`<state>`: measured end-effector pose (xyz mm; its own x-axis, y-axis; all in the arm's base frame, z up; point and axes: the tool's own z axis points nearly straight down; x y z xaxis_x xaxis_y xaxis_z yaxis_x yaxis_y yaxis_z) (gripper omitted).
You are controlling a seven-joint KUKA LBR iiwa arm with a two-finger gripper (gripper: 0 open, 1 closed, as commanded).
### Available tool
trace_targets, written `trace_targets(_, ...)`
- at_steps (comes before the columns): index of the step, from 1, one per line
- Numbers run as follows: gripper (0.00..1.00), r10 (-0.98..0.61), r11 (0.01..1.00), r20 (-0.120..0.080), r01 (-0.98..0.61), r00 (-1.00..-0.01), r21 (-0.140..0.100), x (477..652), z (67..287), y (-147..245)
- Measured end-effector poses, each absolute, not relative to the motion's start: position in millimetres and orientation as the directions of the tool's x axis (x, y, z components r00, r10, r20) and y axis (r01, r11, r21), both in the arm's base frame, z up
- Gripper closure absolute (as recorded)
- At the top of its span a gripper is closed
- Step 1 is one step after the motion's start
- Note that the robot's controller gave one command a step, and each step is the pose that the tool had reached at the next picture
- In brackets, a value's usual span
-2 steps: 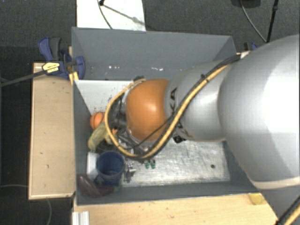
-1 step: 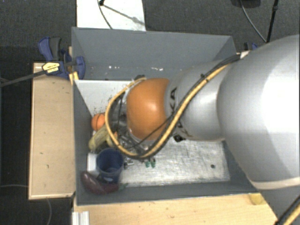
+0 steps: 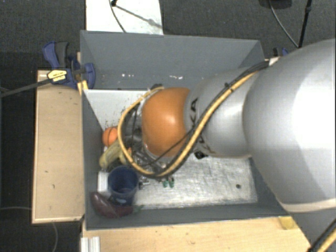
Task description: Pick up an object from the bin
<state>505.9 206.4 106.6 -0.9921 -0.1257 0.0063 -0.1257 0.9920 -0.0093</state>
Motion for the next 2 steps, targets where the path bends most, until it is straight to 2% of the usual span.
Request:
trace_targets(1, 1.00, -0.237, 0.972, -0.001, -0.237, -0.972, 0.000, 508.8, 308.5, 174.2)
trace_targets(2, 1.00, -0.251, 0.968, -0.012, -0.251, -0.968, 0.000, 510.7, 343.7, 168.2)
